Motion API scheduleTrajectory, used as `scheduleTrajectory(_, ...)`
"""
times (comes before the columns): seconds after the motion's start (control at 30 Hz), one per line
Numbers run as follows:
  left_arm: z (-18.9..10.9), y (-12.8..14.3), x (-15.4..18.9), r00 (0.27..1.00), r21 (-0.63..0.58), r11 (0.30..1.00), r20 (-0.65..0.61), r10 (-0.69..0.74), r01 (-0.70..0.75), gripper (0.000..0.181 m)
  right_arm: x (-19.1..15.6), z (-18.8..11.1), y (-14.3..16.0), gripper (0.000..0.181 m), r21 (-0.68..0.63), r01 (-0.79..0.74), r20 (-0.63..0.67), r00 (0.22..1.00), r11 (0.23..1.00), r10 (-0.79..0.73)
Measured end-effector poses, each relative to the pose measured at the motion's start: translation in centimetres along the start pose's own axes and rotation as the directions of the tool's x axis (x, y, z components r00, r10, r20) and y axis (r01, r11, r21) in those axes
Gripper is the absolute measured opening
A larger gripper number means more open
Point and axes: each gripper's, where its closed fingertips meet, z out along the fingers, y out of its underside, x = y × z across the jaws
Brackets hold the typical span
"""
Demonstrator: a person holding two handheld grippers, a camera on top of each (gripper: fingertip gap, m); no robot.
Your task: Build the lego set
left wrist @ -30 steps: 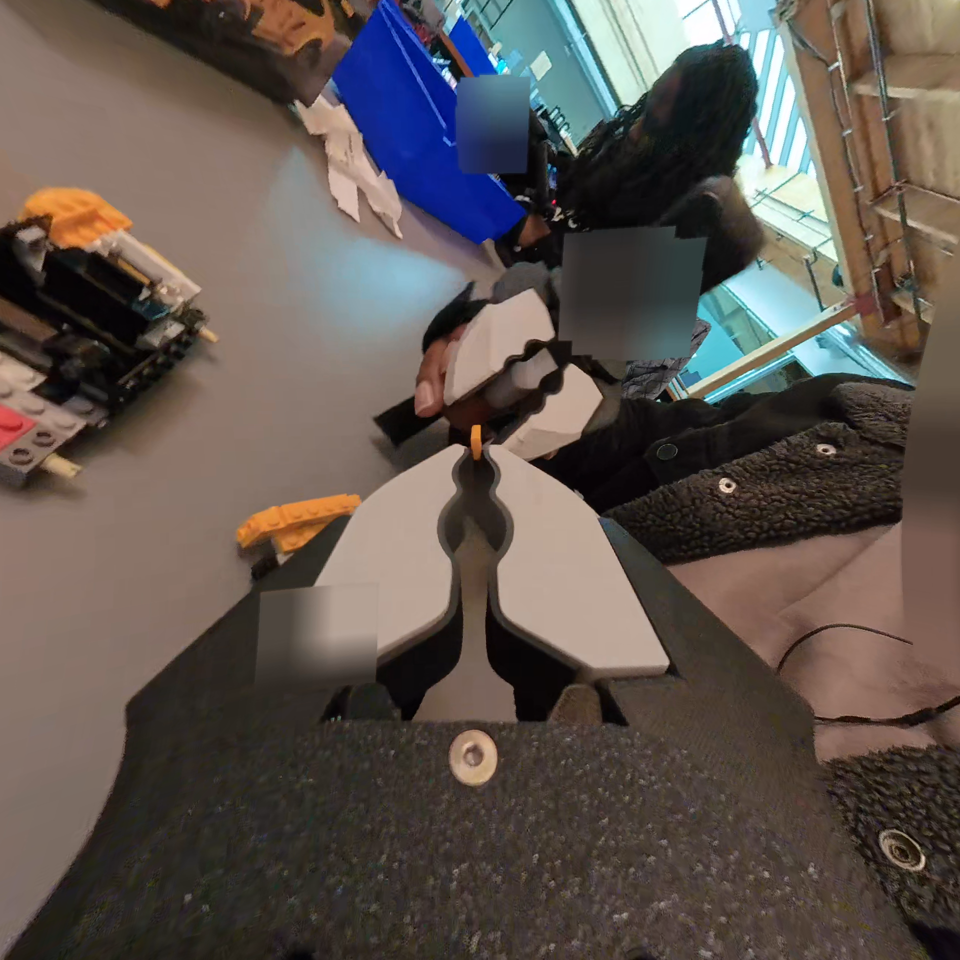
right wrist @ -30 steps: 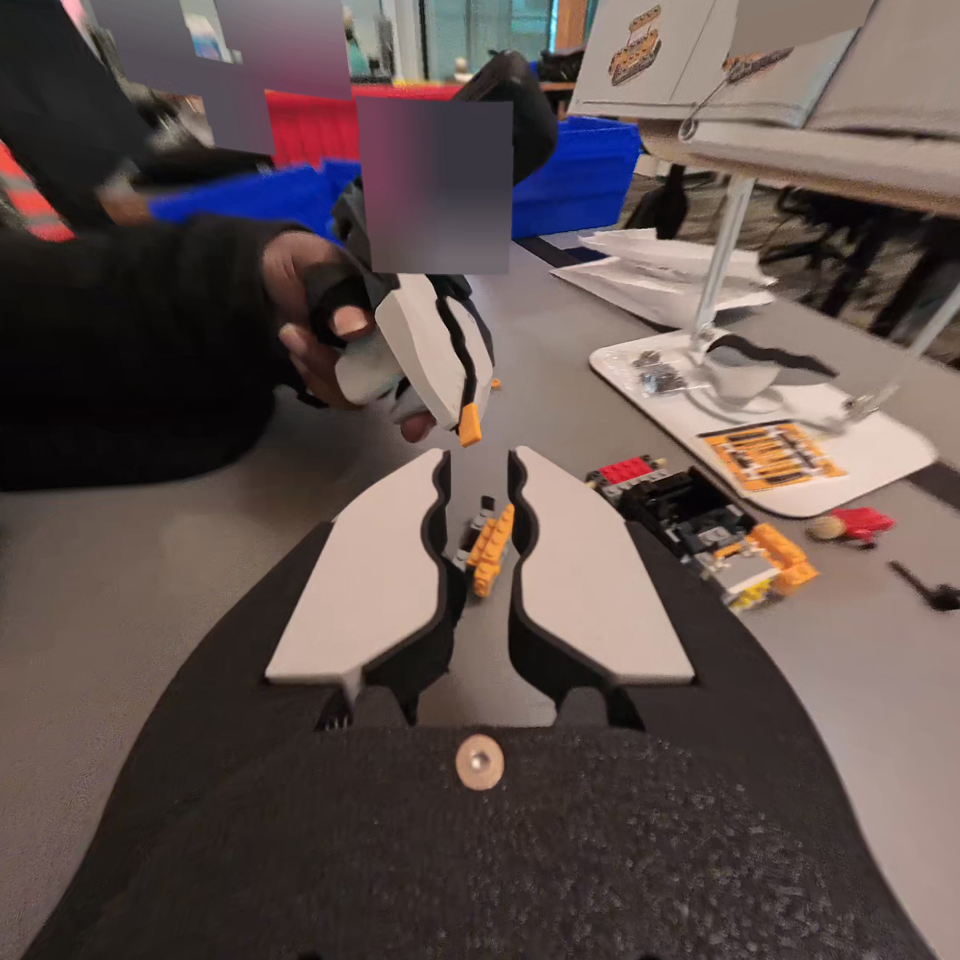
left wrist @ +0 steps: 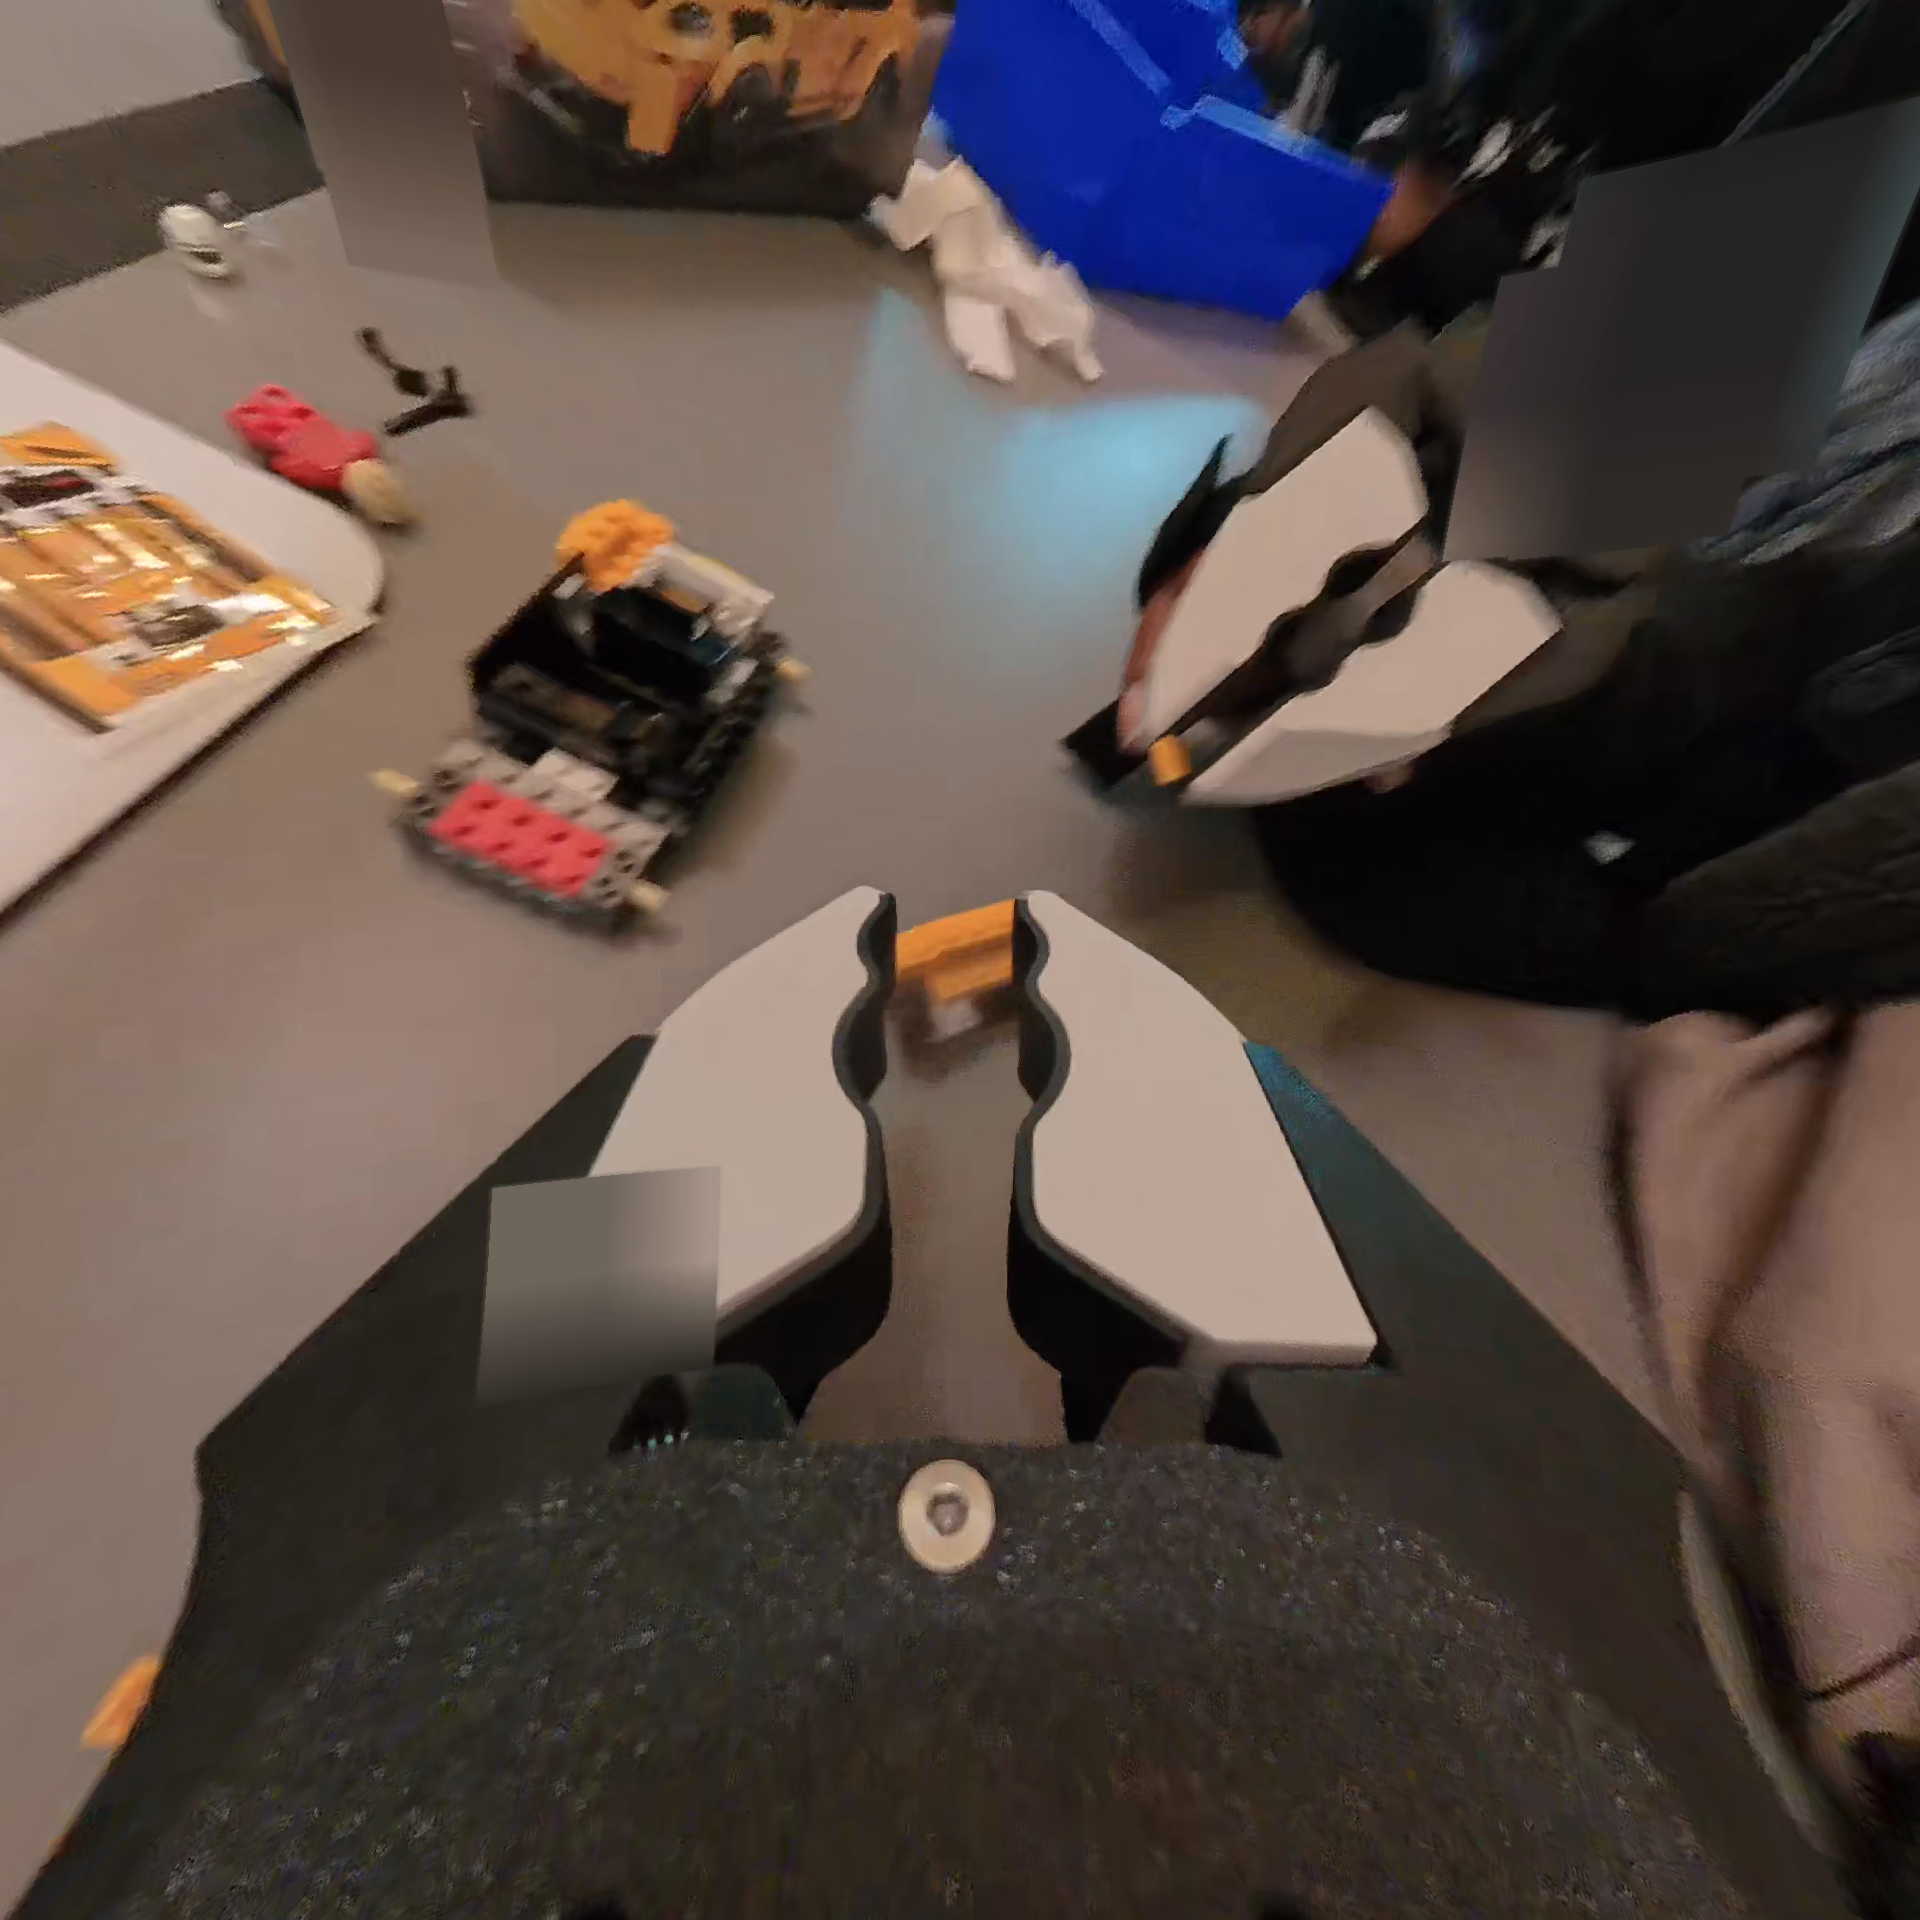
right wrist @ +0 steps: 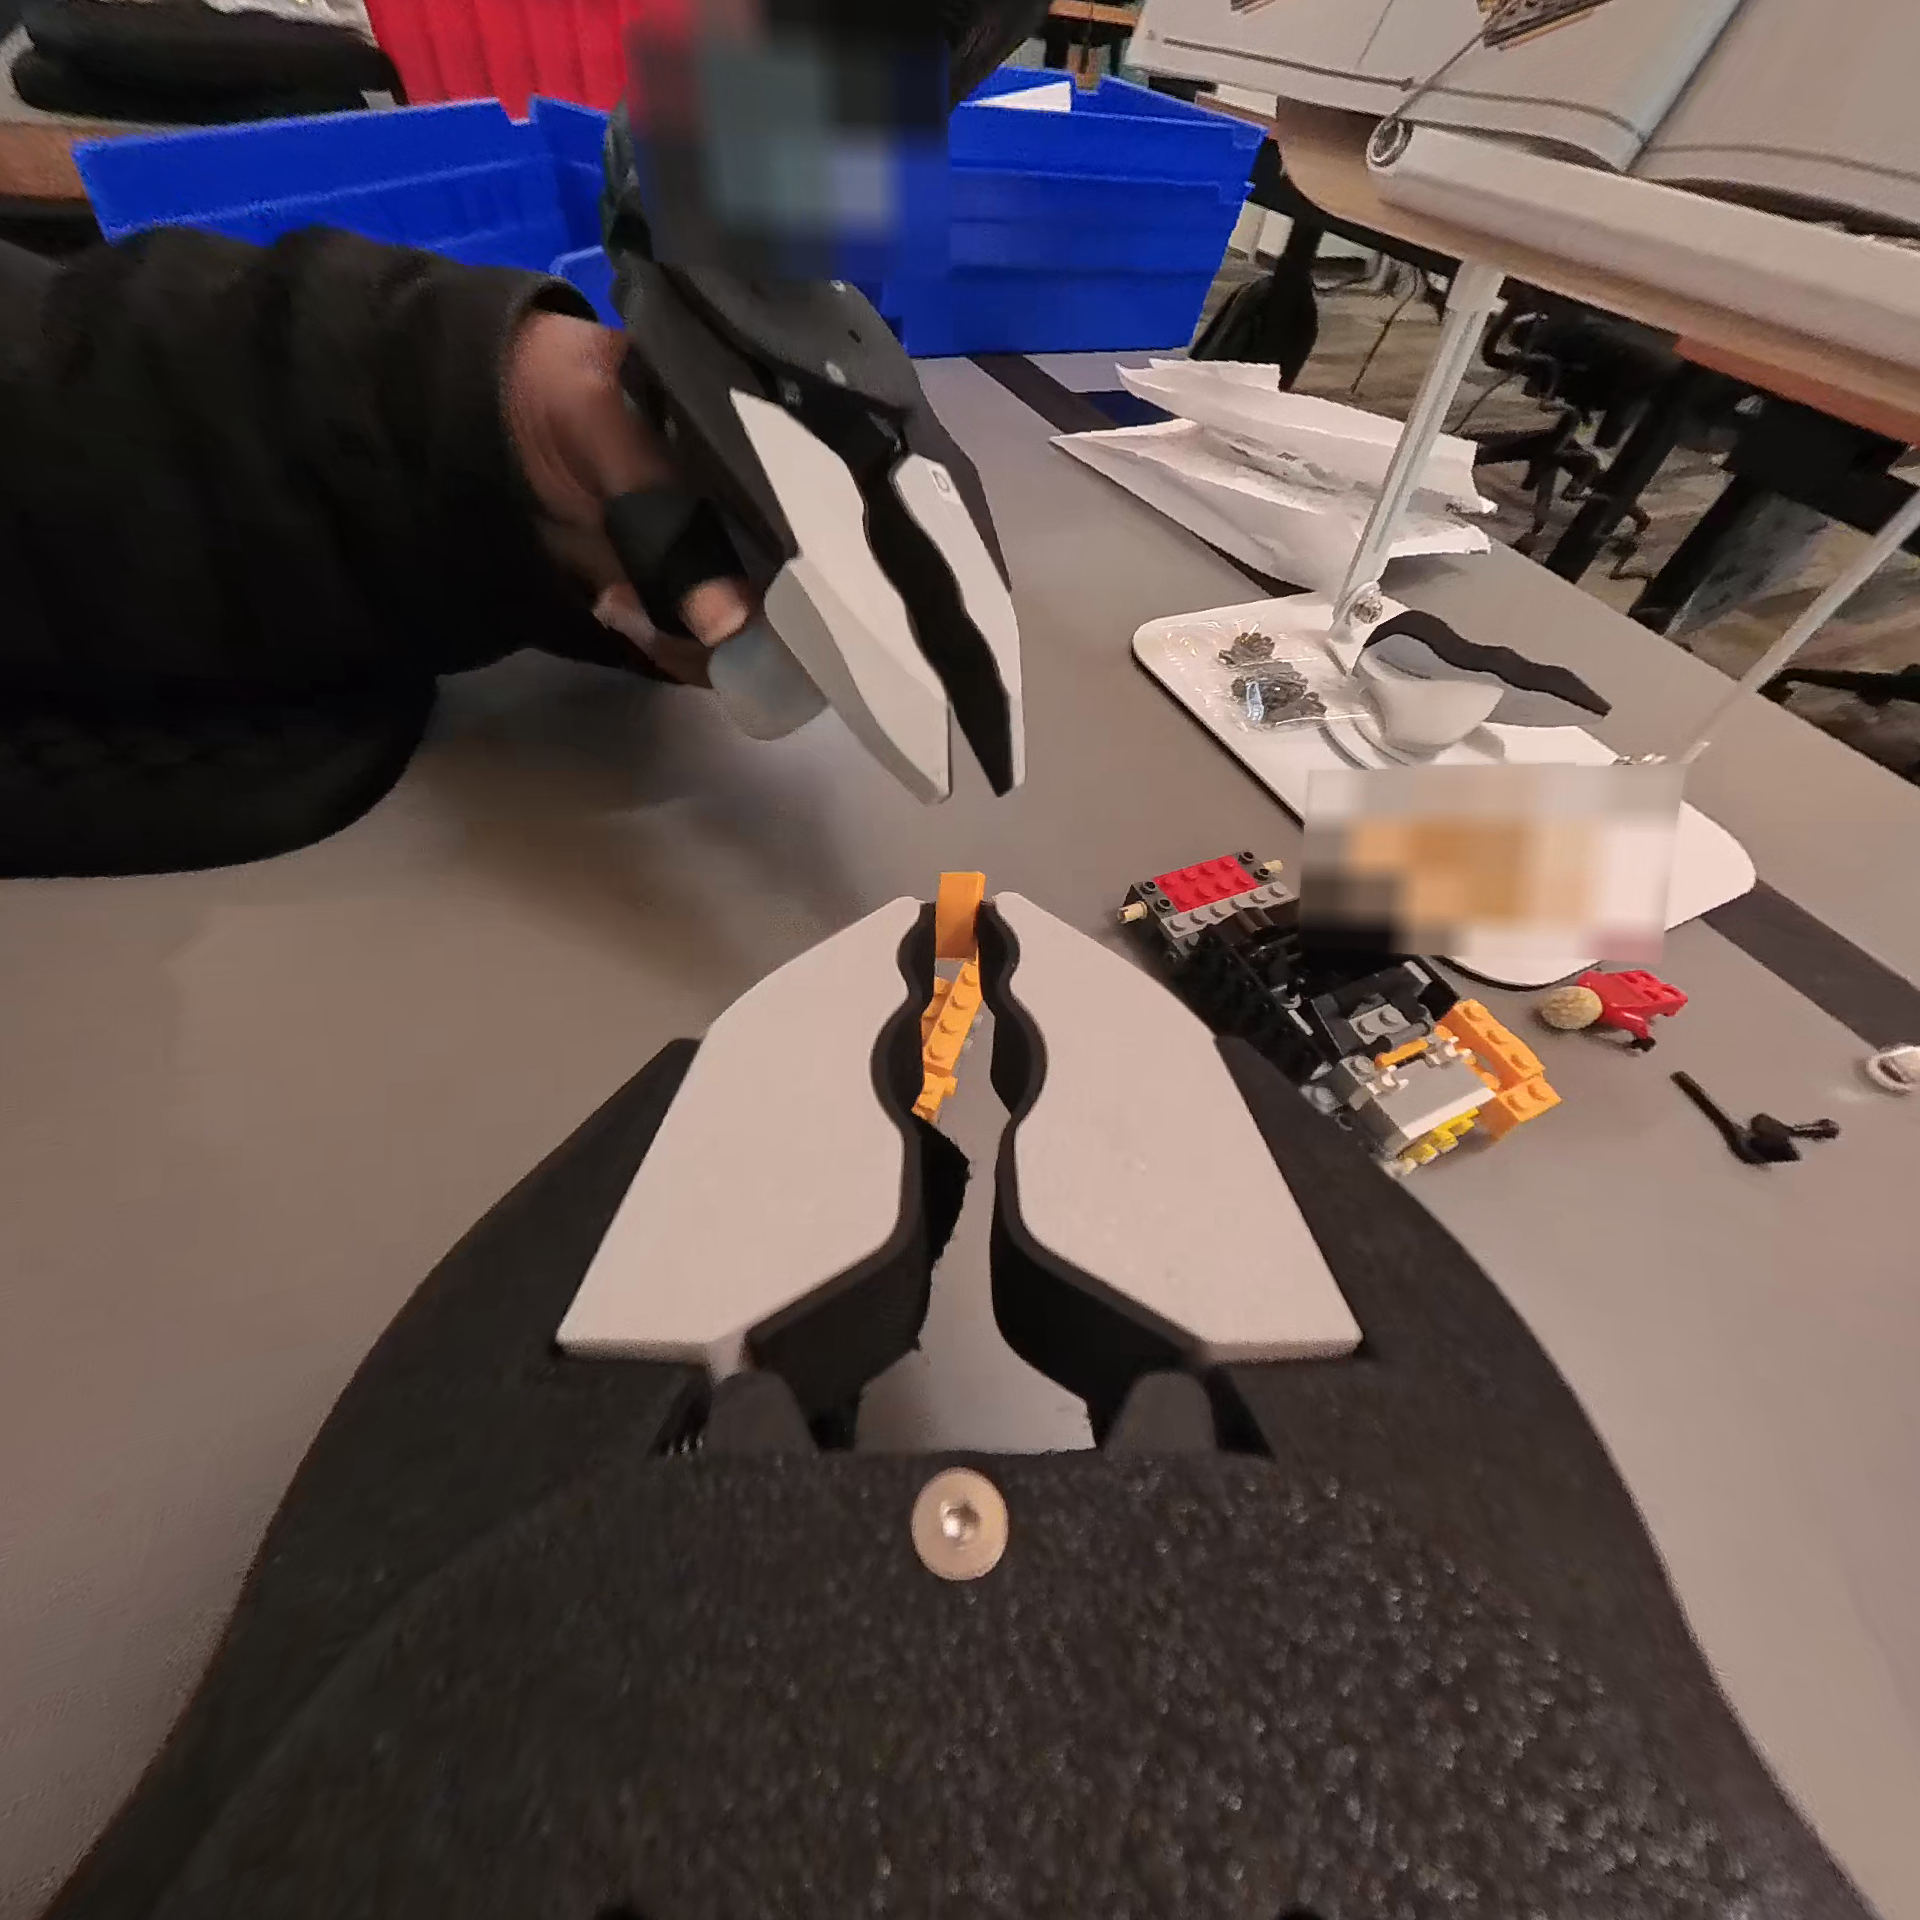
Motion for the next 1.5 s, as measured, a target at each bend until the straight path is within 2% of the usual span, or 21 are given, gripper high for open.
scheduleTrajectory(0.17, 1.3, 2.7, -1.9, 0.973, -0.117, 0.97, 0.069, 0.221, -0.212, 0.044, 0.0, 0.1, 0.3, 0.008, -0.008, -0.054, 0.023, 0.998, 0.999, 0.054)
scheduleTrajectory(0.23, 2.1, 3.6, -1.6, 0.946, -0.173, 0.935, 0.044, 0.321, -0.309, 0.054, -0.1, 0.2, 0.5, 0.007, -0.019, -0.067, 0.031, 0.997, 0.998, 0.068)
scheduleTrajectory(0.33, 3.0, 4.4, -0.8, 0.909, -0.223, 0.885, -0.016, 0.416, -0.408, 0.059, -0.3, 0.4, 0.9, 0.007, -0.047, -0.078, 0.045, 0.996, 0.996, 0.08)
scheduleTrajectory(0.6, 4.0, 5.5, 0.3, 0.892, -0.306, 0.848, -0.012, 0.452, -0.434, 0.032, -1.0, 0.7, 2.9, 0.007, -0.198, -0.089, 0.116, 0.987, 0.976, 0.113)
scheduleTrajectory(0.77, 3.3, 6.4, 2.3, 0.876, -0.324, 0.818, -0.083, 0.475, -0.475, 0.036, -1.8, 0.1, 3.8, 0.007, -0.315, -0.051, 0.195, 0.974, 0.948, 0.117)
scheduleTrajectory(0.93, 4.1, 5.5, 2.2, 0.896, -0.265, 0.859, -0.056, 0.44, -0.439, 0.05, -2.0, 0.3, 3.6, 0.007, -0.386, 0.039, 0.261, 0.963, 0.922, 0.068)
scheduleTrajectory(1.07, 4.6, 6.2, 1.8, 0.88, -0.301, 0.834, -0.042, 0.472, -0.462, 0.028, -1.9, 0.9, 4.3, 0.007, -0.479, 0.107, 0.312, 0.949, 0.871, 0.055)
scheduleTrajectory(1.23, 4.7, 6.3, 2.2, 0.879, -0.299, 0.832, -0.052, 0.474, -0.467, 0.028, -1.9, 1.1, 5.3, 0.007, -0.555, 0.145, 0.349, 0.934, 0.819, 0.071)
scheduleTrajectory(1.5, 4.7, 6.3, 2.3, 0.877, -0.296, 0.83, -0.057, 0.478, -0.472, 0.028, -2.0, 1.1, 5.5, 0.008, -0.601, 0.147, 0.388, 0.913, 0.785, 0.127)
